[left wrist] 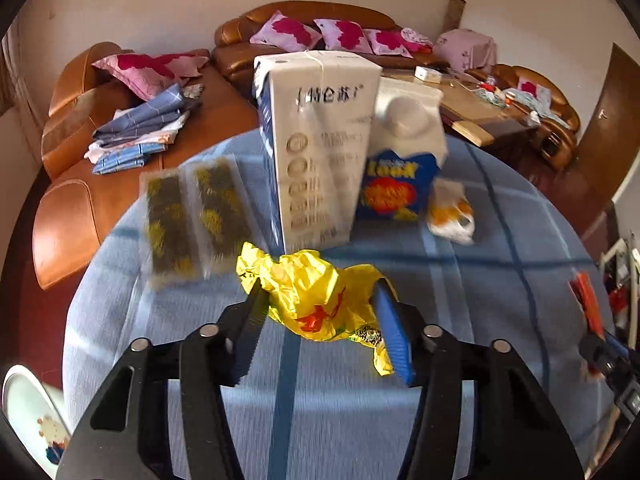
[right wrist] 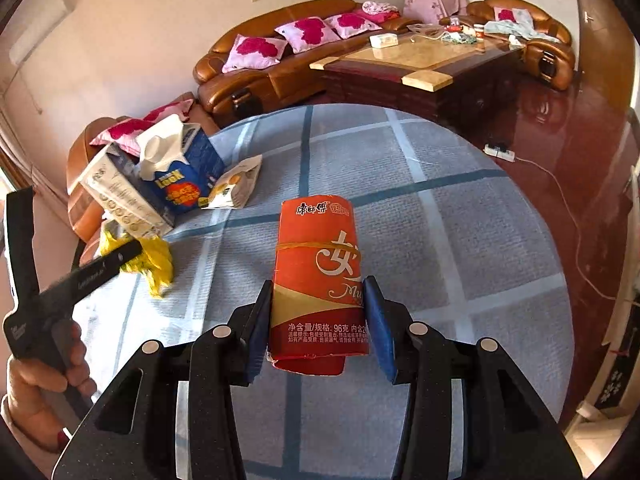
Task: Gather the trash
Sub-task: 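Grasp the red paper cup with the right tool while the left grasps the yellow wrapper, then carry the red cup with the right tool while the left carries the yellow wrapper to the bin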
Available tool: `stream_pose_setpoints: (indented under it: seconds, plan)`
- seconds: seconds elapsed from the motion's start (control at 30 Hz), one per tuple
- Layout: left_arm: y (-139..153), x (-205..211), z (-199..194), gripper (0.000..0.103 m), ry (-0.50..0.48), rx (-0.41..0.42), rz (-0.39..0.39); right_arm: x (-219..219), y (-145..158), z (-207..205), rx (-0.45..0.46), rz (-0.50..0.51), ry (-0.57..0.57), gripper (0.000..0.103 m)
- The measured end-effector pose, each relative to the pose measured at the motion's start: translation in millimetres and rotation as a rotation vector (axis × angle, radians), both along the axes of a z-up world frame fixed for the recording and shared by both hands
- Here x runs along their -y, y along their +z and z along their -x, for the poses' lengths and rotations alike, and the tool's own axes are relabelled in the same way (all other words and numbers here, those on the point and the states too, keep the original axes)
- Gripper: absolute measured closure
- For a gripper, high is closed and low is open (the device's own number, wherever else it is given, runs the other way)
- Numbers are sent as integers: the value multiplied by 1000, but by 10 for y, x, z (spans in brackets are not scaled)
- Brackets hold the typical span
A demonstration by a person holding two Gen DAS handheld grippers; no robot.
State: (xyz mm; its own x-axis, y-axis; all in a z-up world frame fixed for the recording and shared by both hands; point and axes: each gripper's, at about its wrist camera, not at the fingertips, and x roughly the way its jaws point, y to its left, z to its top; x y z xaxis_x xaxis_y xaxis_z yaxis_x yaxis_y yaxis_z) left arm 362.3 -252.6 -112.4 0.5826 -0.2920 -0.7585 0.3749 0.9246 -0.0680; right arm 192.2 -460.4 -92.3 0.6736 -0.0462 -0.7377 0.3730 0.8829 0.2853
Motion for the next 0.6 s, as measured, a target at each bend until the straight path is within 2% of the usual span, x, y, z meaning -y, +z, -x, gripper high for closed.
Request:
stream_pose_setpoints:
  seconds: [0.1, 0.3, 0.6]
  plan:
    - [122, -145, 243, 66, -14, -2, 36, -113, 59, 103, 15, 5, 19, 59]
    - [292, -423, 792, 66, -31, 37, 24, -328, 200, 335, 41, 6, 44, 59]
    - [440, -916, 1376, 65, 29, 65, 37, -921, 352, 632, 71, 46, 137, 59]
